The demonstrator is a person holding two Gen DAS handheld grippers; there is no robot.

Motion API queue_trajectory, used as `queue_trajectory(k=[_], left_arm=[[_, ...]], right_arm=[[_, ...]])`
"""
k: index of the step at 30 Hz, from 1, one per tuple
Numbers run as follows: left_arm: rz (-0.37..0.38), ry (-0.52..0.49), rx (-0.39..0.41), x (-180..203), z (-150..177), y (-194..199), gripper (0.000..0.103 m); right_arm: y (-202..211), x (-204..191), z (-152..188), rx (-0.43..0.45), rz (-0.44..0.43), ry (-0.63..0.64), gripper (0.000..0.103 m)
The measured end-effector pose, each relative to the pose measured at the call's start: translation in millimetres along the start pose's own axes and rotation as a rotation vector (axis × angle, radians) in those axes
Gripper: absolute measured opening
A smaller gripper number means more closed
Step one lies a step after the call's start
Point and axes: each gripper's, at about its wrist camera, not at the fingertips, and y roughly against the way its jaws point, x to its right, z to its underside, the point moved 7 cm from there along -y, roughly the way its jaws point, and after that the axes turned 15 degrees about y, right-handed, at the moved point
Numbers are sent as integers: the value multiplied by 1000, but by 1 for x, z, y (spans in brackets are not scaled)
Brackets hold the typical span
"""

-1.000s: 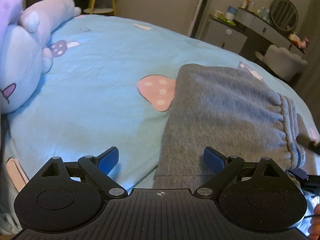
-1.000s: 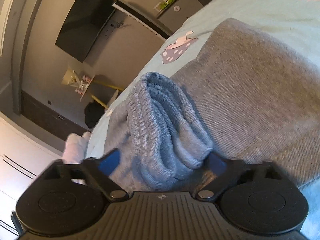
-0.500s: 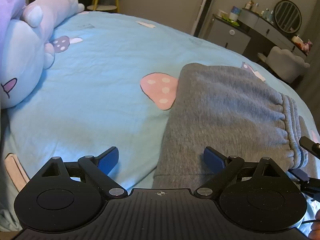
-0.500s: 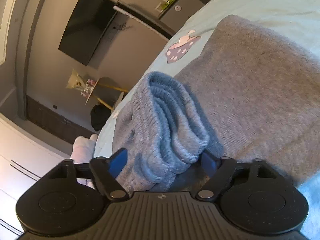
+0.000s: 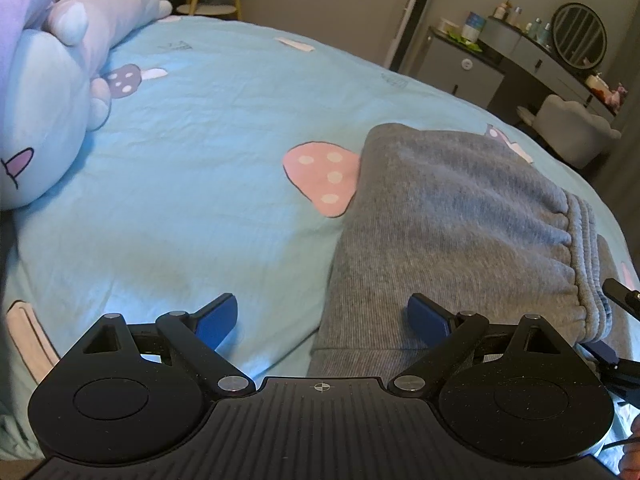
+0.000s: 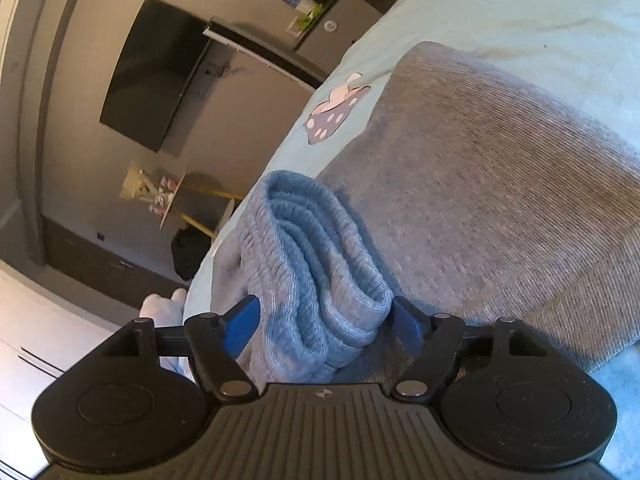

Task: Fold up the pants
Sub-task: 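Lift the cuffs with the right gripper and carry them toward the waistband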

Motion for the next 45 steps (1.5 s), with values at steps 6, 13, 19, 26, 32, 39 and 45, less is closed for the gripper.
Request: queue_trajectory(k=[6,13,19,26,32,39,45], left_arm=[[-2,-6,-2,1,1,-1,96],[-7,-9,-12,2,2,-4,96],[-14,-24,-17,4,4,-6,96],[-25,-28,-14,5,4,-8,96],[-8,13,83,3,-2,3,96],[126,-4,102,12,0,17,96],[294,-147,21,44,24,24,96]], right_arm=[[-15,-2,-5,-8,-14,-11,82],[-15,0,-6,-16,-57,-34,43],[-27,-5,-7,-52,-108,-41,68],[-40,-18,-6,-74,-53,34,55],[-21,-59,-20,0,44,271,41],[17,-118,-54,137,17,425,38],[46,-127,-74,209,40,440,36]])
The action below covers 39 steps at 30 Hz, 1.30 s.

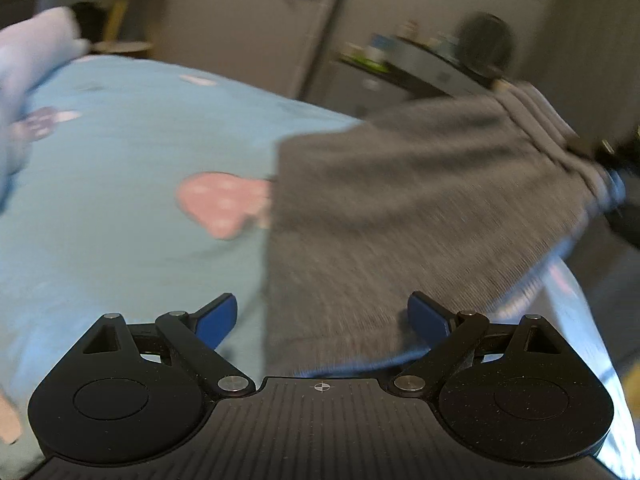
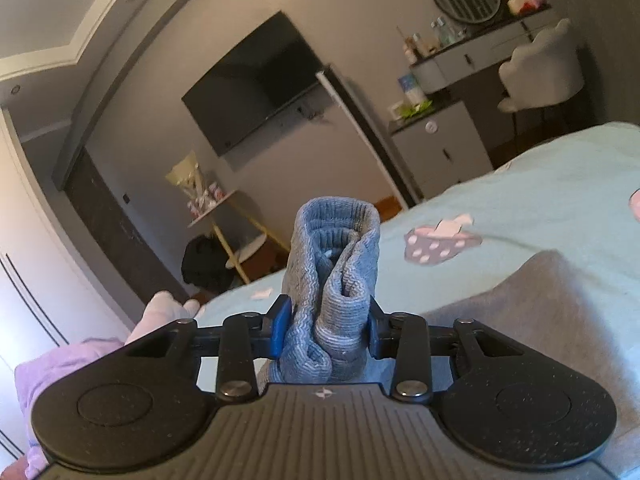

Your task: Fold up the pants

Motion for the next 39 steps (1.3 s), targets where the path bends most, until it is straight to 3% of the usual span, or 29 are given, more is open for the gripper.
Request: queue_trajectory(k=[4,10,14,17,21,25,28,31,36,39], left_arm=[[16,-81,-60,12,12,-9,96],[-9,-97,-90,10,18,-16,97],[-16,-114,-133,11,21,-24,97],[-14,-114,-149,12,24,-26,97],[-5,-123,-159,14,26,-28,97],[-3,-141,-166,19,30,-29,97],[-5,-154,-161,21,31,-27,98],[6,-159,-162,22,32,-26,98],[39,-201,-171,30,39,-25,99],[47,-213,-166,33,42,-23,100]], right_arm=[[18,21,-5,25,48,-35,34],[33,68,13,15,126,-149,35],[23,109,57,-94,247,-306,60],[19,128,96,-194,280,-391,68],[17,124,123,-192,165,-526,76],[-2,114,120,-199,120,-494,93],[-13,110,123,-198,145,-467,89],[-15,110,126,-201,161,-439,49],[-10,106,120,-189,151,-443,48],[-13,107,123,-194,150,-486,61]])
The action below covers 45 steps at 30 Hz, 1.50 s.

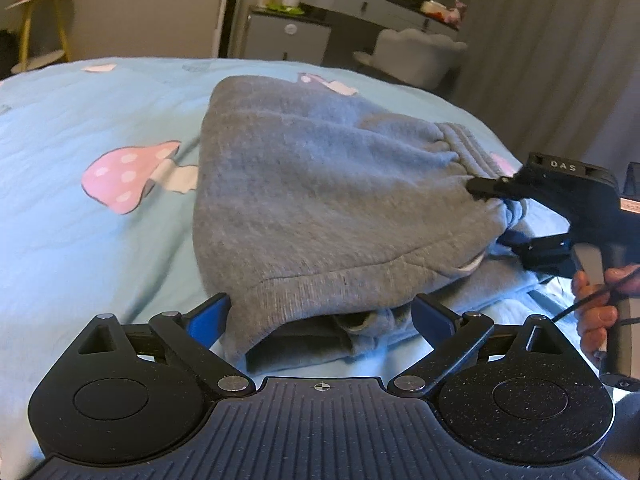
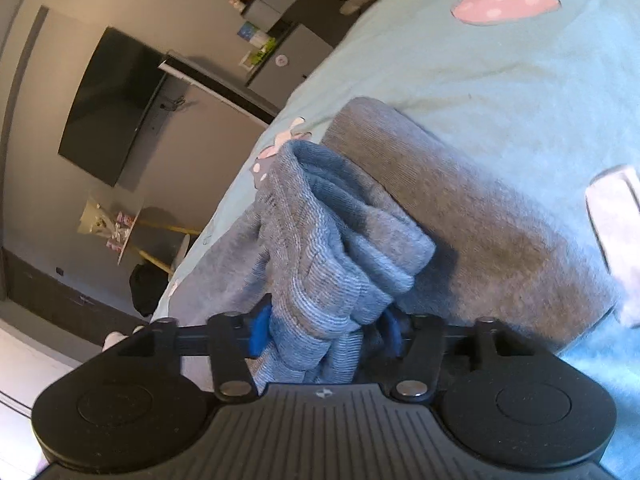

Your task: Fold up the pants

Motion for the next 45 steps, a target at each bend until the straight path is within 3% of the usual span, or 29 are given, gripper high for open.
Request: queue_trajectory(k=[3,4,5,6,7,11,19,27,30,31,34,37,39,41,45], left_arm=[[-15,-6,-1,0,1,-3,100],[-33,-6,-5,0,1,-5,100],[-59,-8,-7,-1,1,-8,100],[-98,-10,-9,-3,2,-11,100],[-132,-10,-21,-5,3,-15,100],[-151,-26,-12,-5,4,-15,96],[-128,-7,2,-7,2,-9,87],[-100,71,3,-16,-4,-2,82],[-73,90,-36,-18,-4,-3,80],[-65,91,-35,-17,-5,-1,80],[13,115,-37,-16,-8,7,85],[165,204,-65,-12,-8,20,91],[206,231,-44,-9,-13,27,93],[162,209,-3,-6,-21,31,94],[46,203,44,-6,-41,16,95]], right_arm=[[-5,-5,1,-8,0,22,64],[-4,-10,1,-6,3,37,60],[-2,-13,-1,4,7,47,45],[-1,-17,-2,13,-3,60,40],[3,-23,-4,28,-16,82,27],[22,-57,-16,89,26,233,25],[65,-94,-52,208,42,389,25],[74,-46,-48,181,143,353,26],[58,-13,-35,22,192,253,48],[58,-3,-28,-21,187,213,62],[82,9,-20,24,219,222,68],[103,11,-25,83,223,233,68],[114,2,-31,136,226,289,66],[118,-16,-39,175,226,377,56],[100,-50,-47,163,215,547,49]])
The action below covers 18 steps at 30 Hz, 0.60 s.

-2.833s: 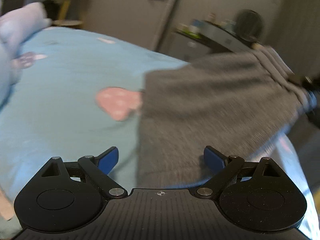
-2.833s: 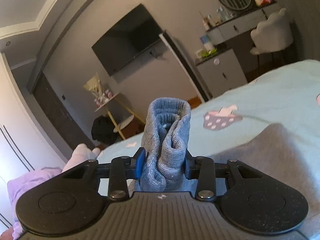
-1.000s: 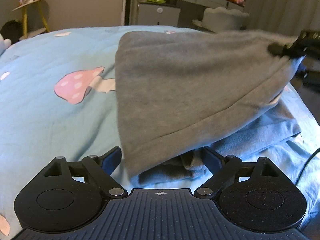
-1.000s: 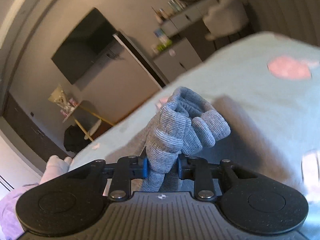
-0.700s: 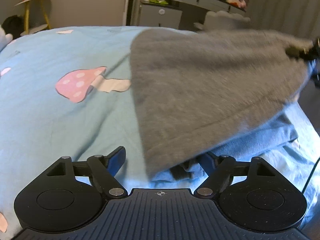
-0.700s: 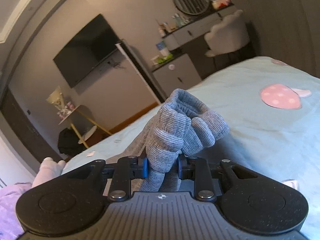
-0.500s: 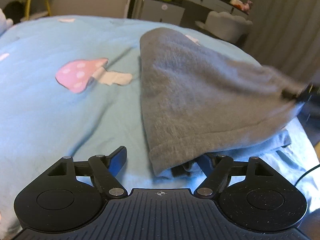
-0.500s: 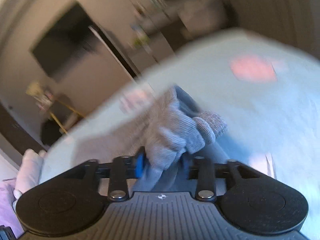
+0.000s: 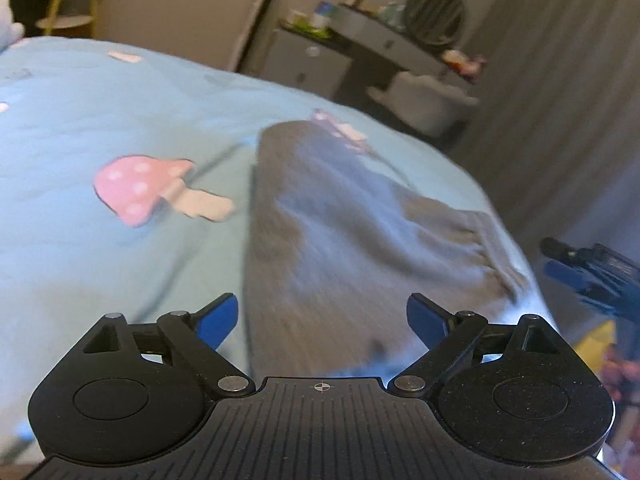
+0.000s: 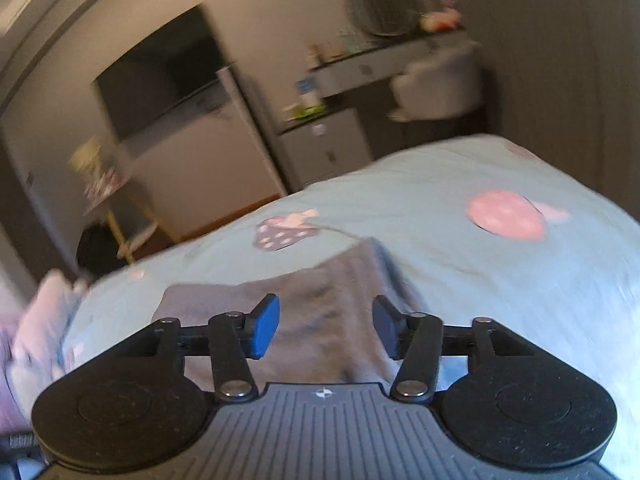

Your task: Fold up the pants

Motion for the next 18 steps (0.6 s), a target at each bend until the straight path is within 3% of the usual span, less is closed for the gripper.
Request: queue_trajectory(k=[2,8,10,11,16,18], left_arm=[[-38,12,1,1,-9,-17,95],[-130,88,-83,-11,-9,-67,95],[-194,56,-137,-20,2,-81,97],[-188,36,-129,-21,4,-81,98],[-177,-24,-116,-22,5,-80,101],[-153,2,-119,-25,4,-77,101]], right_arm=[[-17,-19,-5,-27,-5,97,42],[-73,-61,8,-146,-14,281,41],[-86,-64,21,-203,-4,306,41],[-92,-60,28,-231,13,310,37],[-86,-32,36,-258,-31,124,26],[-70,-22,28,-219,-71,21,38]])
